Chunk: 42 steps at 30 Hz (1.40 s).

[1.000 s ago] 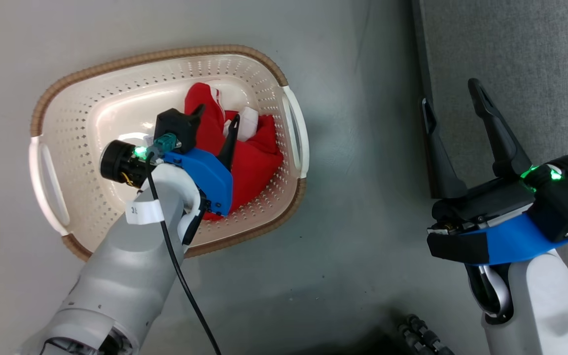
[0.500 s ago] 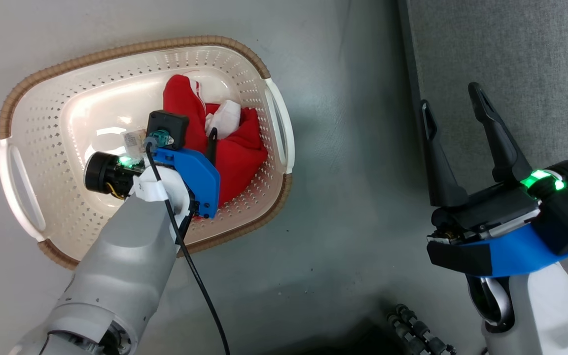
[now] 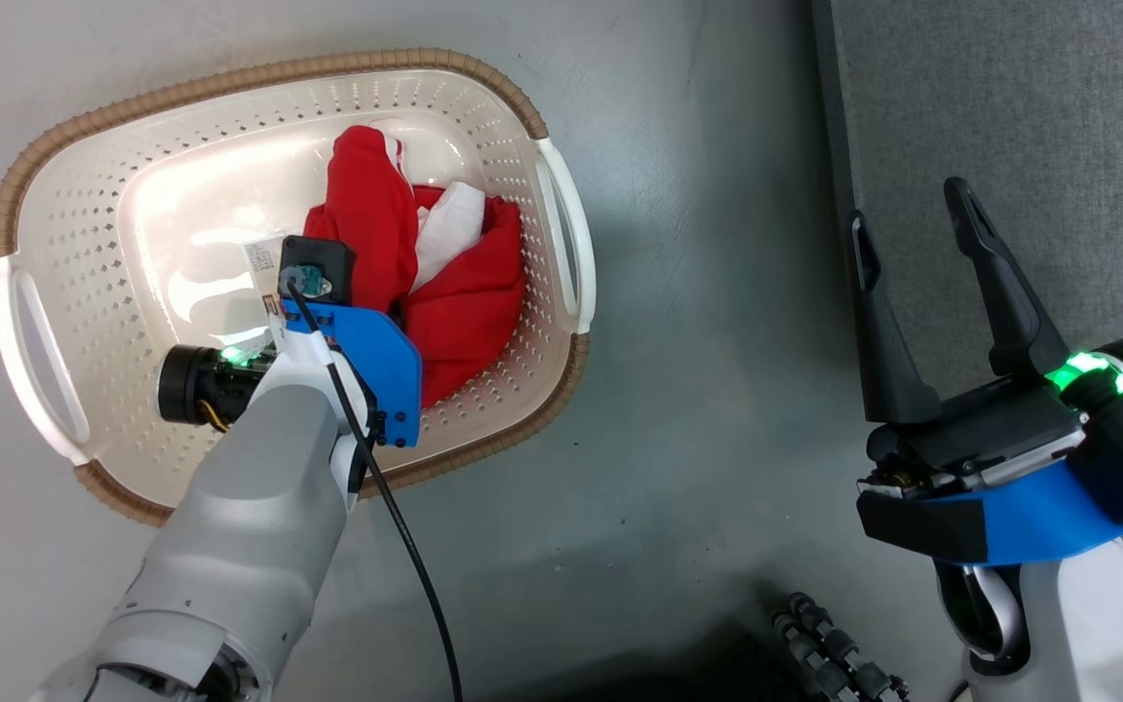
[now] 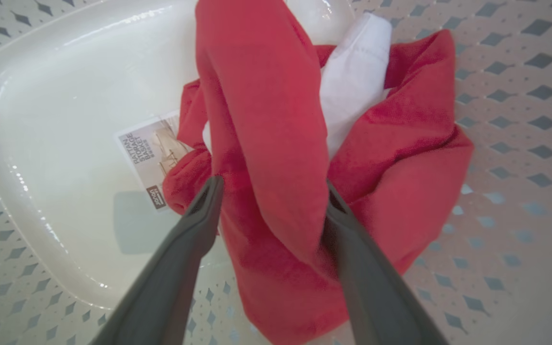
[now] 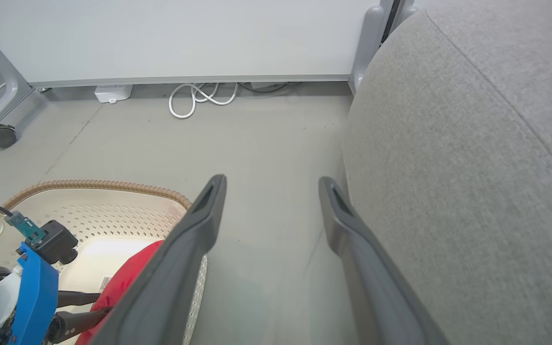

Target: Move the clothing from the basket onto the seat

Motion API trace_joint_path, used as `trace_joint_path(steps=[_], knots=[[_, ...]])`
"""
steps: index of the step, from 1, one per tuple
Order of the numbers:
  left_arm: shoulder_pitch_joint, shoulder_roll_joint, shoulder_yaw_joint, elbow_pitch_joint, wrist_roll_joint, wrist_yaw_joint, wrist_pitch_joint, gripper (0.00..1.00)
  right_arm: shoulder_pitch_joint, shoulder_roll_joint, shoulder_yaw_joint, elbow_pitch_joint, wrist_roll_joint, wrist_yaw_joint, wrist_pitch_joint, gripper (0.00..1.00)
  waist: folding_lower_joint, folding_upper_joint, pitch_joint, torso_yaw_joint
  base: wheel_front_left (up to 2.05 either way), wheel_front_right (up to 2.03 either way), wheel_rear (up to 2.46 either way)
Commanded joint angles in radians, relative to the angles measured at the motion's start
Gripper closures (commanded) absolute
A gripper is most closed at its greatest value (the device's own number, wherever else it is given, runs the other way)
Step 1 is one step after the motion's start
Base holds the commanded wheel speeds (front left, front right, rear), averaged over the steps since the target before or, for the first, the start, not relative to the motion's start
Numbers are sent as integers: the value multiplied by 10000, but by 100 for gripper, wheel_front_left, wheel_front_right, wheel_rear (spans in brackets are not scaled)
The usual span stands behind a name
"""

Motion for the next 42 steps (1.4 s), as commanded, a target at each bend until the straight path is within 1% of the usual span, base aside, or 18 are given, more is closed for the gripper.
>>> trace_joint_path(steps=[1,5,7,8,9,10,14,22,30,35,42], knots=[[69,10,13,14,-79,57,98,0,24,12,-12,-29,45,1,5,0,0,0,0,16,0,0,0],[99,20,14,26,-171,87,462,0,-73,12,7,14,71,1,8,0,0,0,-2,35,0,0,0],[94,112,-9,30,-190,15,538,0,-112,12,15,25,77,1,8,0,0,0,-10,42,0,0,0],[79,175,-19,34,-204,-36,547,24,-132,12,21,32,78,1,11,0,0,0,-8,34,0,0,0],[51,229,-40,33,-193,-90,528,65,-153,12,33,38,72,1,9,0,0,0,-7,22,0,0,0],[42,260,-56,32,-193,-127,510,100,-171,12,40,48,76,1,1,0,0,0,-10,10,0,0,0],[72,432,-68,37,-250,-343,651,100,-245,12,74,75,104,1,-34,0,0,0,-14,-43,0,0,0],[99,573,-116,38,-311,-445,663,100,-319,12,161,214,106,1,-138,0,0,0,-56,-97,0,0,0],[138,606,-160,33,-399,-693,572,100,-437,12,234,400,27,1,-119,0,0,0,-344,-119,0,0,0],[229,516,-189,35,-482,-886,249,100,-470,11,241,541,34,1,-137,0,0,0,-810,23,0,0,0],[551,270,-235,31,-638,-1171,-430,100,-487,9,306,949,15,1,-112,0,0,0,-2016,388,0,0,0]])
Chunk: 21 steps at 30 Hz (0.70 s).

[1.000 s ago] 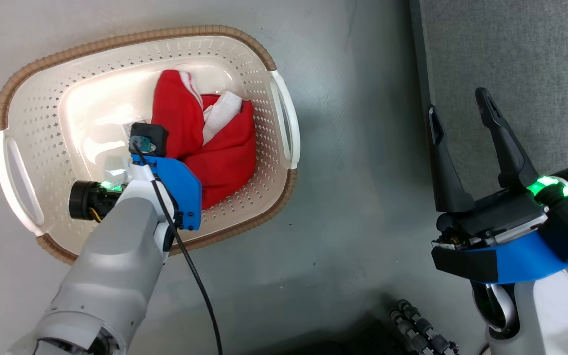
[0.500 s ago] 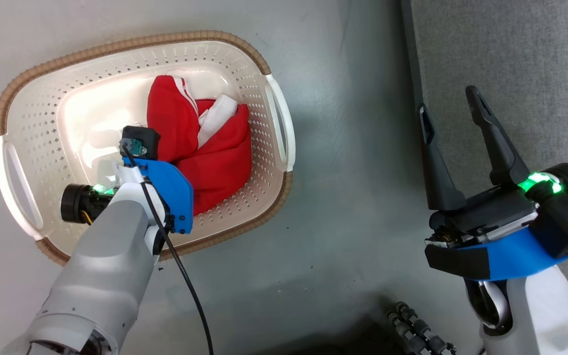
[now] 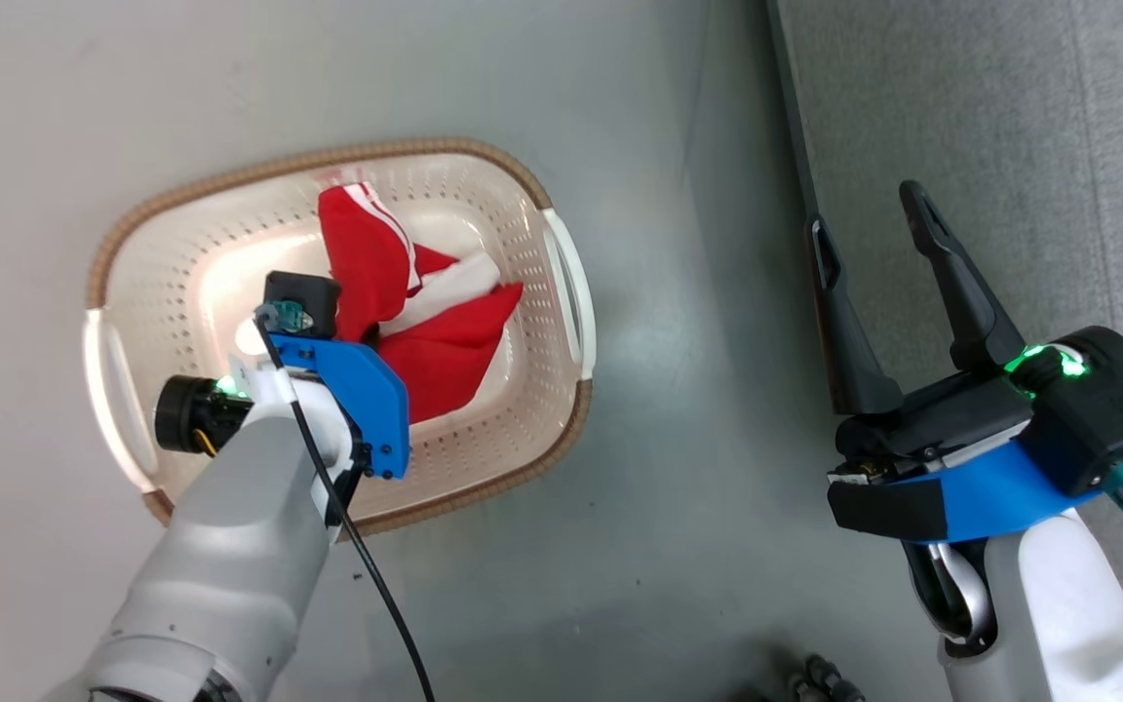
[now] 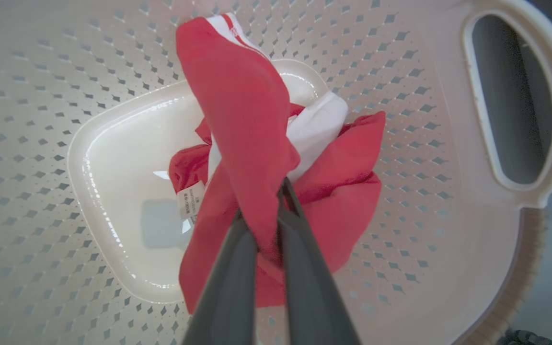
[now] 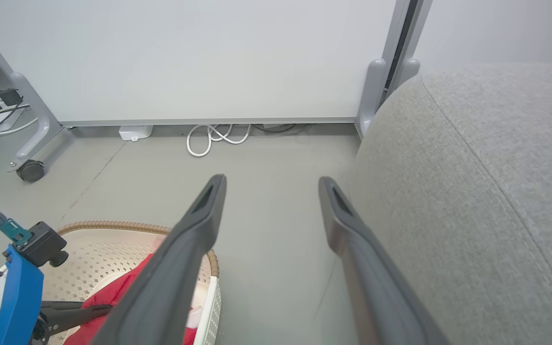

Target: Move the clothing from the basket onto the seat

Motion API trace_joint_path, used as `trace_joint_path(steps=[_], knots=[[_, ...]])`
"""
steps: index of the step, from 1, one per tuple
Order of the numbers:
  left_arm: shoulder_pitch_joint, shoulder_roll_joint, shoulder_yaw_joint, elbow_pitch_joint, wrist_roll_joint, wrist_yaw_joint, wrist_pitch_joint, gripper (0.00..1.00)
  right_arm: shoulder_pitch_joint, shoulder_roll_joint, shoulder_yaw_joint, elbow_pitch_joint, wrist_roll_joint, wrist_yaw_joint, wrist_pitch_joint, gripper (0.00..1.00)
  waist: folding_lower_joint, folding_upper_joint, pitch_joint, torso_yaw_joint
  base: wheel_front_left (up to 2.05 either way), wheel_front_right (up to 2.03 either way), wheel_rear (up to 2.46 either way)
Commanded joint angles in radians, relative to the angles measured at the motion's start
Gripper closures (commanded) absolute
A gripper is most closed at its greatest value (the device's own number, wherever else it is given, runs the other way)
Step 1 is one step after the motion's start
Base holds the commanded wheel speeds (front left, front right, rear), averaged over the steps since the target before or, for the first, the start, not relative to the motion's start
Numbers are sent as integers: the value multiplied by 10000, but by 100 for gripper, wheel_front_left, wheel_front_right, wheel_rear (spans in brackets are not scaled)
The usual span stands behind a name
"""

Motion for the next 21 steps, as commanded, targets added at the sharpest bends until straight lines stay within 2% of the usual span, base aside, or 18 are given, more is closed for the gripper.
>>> trace_joint_path(steps=[1,13,21], knots=[[212,-68,-35,-6,-81,-72,-188,100,-38,5,12,121,-46,1,10,0,0,0,-707,278,0,0,0],[1405,-295,-848,-1355,-667,-339,-935,100,488,2,246,888,177,1,287,0,0,0,-3612,920,0,0,0],[1763,-293,-1546,-2171,-1170,-374,-1195,100,905,2,187,1169,219,1,575,0,0,0,-4904,1284,0,0,0]])
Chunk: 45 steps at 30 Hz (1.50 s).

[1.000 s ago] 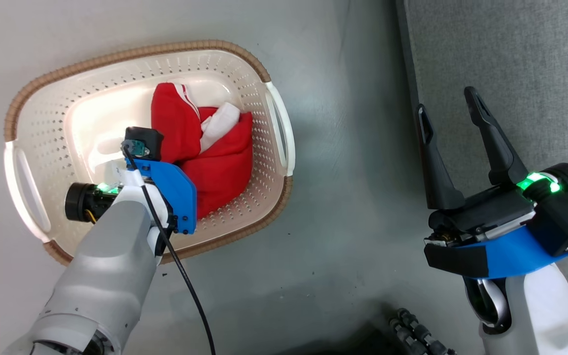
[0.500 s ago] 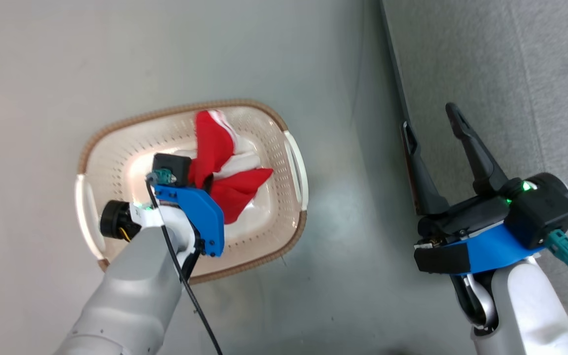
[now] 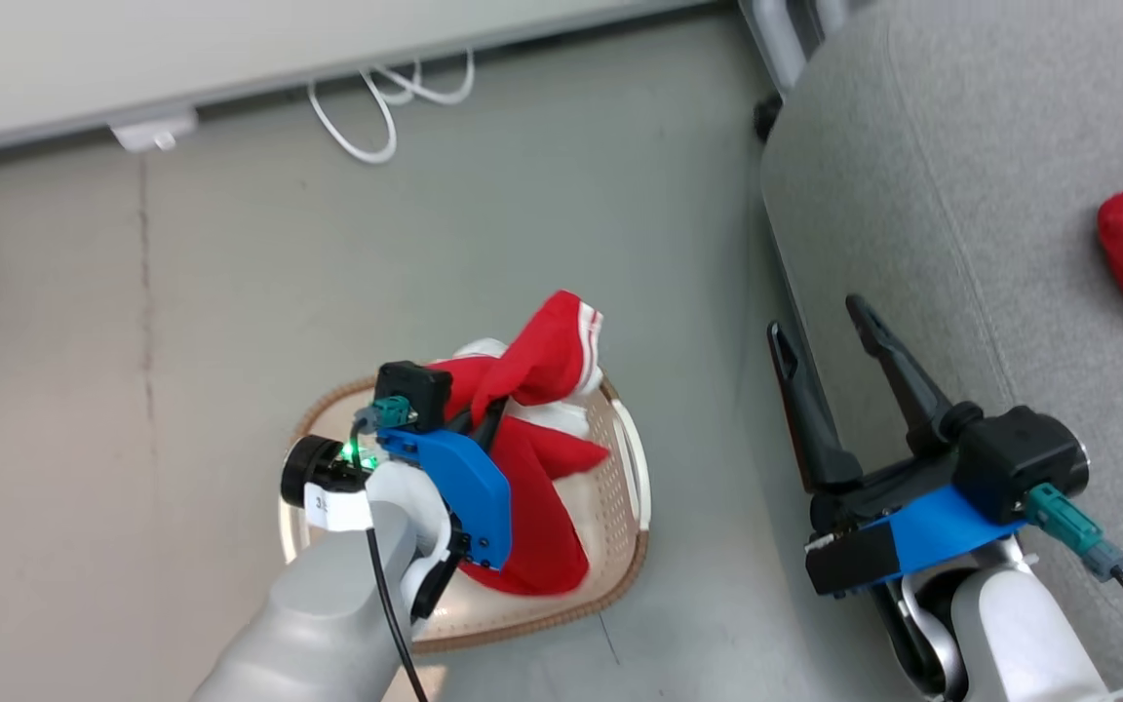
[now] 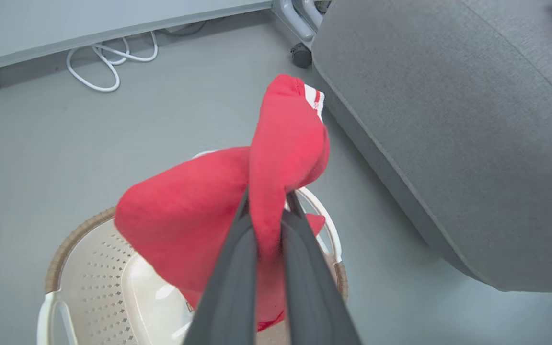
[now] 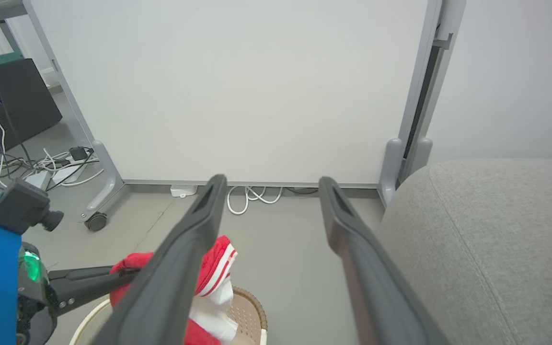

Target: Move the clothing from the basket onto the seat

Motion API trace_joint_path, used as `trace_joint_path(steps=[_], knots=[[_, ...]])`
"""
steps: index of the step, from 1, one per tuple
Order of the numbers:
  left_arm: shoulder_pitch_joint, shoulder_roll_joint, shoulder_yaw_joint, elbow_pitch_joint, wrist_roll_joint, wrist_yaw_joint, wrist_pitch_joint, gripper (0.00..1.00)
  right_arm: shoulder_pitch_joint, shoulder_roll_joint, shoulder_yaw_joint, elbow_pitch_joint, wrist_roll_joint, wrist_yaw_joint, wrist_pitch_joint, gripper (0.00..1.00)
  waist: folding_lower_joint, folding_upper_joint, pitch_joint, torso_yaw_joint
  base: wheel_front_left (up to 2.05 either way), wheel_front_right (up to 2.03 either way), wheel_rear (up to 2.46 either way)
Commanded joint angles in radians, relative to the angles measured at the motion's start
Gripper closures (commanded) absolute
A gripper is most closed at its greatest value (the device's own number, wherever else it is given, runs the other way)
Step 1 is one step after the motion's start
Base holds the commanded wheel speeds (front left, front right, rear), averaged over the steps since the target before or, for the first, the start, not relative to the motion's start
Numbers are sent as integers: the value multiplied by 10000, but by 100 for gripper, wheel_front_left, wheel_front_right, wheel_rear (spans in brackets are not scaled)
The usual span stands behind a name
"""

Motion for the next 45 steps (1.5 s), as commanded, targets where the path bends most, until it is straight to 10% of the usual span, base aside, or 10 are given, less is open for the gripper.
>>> trace_joint_path(steps=[1,45], knots=[[123,-12,-55,-65,-61,-73,-78,100,139,-1,-14,28,94,1,49,0,3,-1,-653,322,0,0,0],[-2271,-10,-2940,-3279,-2225,357,-461,100,1696,-1,337,1096,906,1,363,0,3,-1,-3717,784,0,0,0]])
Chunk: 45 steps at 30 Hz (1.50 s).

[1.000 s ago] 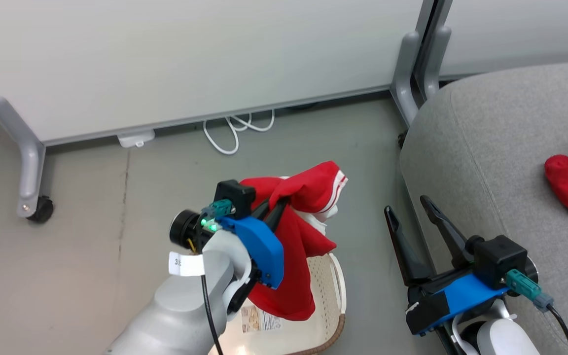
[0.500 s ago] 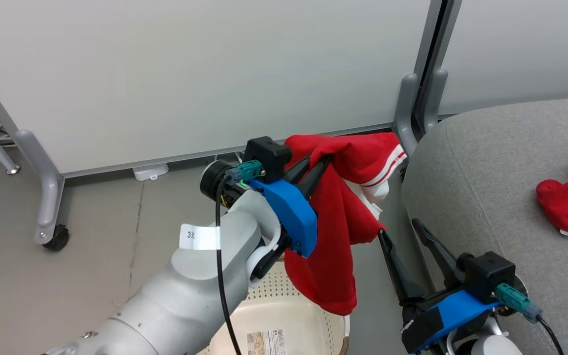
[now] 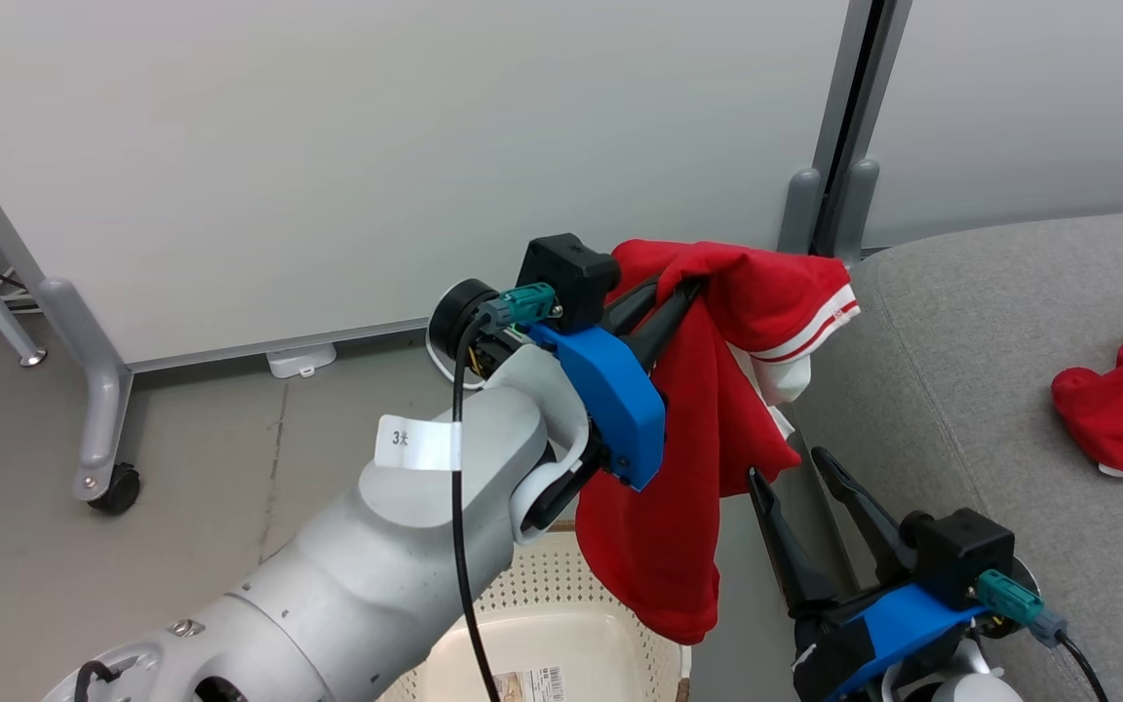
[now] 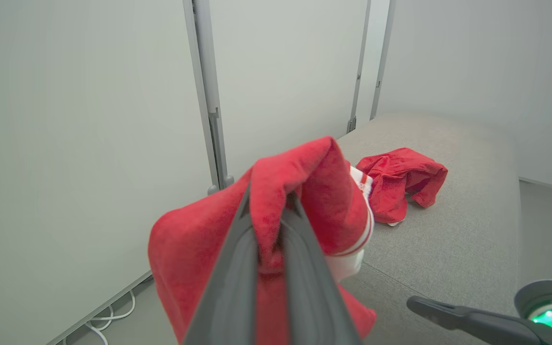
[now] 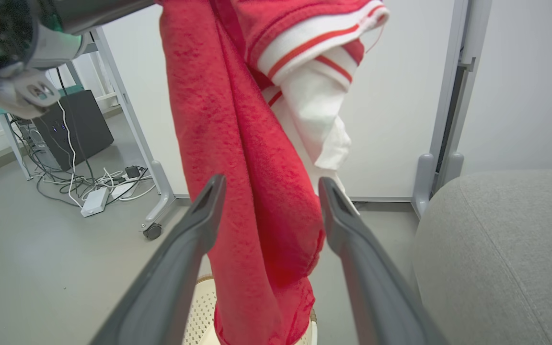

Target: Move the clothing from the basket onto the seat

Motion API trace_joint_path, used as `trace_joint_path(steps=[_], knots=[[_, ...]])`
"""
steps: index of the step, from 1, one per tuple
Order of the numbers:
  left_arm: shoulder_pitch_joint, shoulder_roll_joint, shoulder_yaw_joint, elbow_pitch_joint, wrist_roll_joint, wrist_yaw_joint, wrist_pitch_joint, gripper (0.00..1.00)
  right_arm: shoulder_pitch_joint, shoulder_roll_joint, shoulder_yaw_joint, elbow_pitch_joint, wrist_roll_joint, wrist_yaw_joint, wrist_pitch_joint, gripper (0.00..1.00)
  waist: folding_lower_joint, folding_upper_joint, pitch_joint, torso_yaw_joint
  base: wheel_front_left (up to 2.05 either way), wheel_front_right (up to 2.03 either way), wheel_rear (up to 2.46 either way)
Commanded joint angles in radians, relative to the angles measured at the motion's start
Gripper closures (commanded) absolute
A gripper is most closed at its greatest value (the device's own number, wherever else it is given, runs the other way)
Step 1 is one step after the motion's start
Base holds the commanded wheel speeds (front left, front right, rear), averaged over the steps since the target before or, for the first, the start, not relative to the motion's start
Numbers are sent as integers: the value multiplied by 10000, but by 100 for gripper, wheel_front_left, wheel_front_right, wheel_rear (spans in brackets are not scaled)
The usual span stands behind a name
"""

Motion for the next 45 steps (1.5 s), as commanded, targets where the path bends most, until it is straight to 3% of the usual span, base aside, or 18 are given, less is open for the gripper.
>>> trace_joint_path(steps=[1,12,30,38,40,45], knots=[[-70,1,-47,-37,-71,19,-37,100,111,-1,5,26,52,1,-2,0,1,-1,-1,2,0,0,0],[-197,1,-498,-61,-427,120,-139,100,-631,-1,649,612,177,1,501,0,1,-1,67,3,0,0,0],[-339,0,-895,-238,-669,101,-205,100,-3541,-4,2422,3769,594,1,144,0,1,-1,241,136,0,0,0],[-361,2,-972,-258,-734,75,-181,100,-4336,-1,2742,4904,744,1,-181,0,1,-1,200,173,0,0,0],[-364,-1,-988,-253,-749,69,-181,100,-4465,-4,2821,5088,822,1,-260,100,1,-1,180,184,0,0,0],[-368,-1,-1019,-195,-753,75,-195,100,-4632,-4,2970,5378,1003,1,-498,100,1,-1,143,171,0,0,0]])
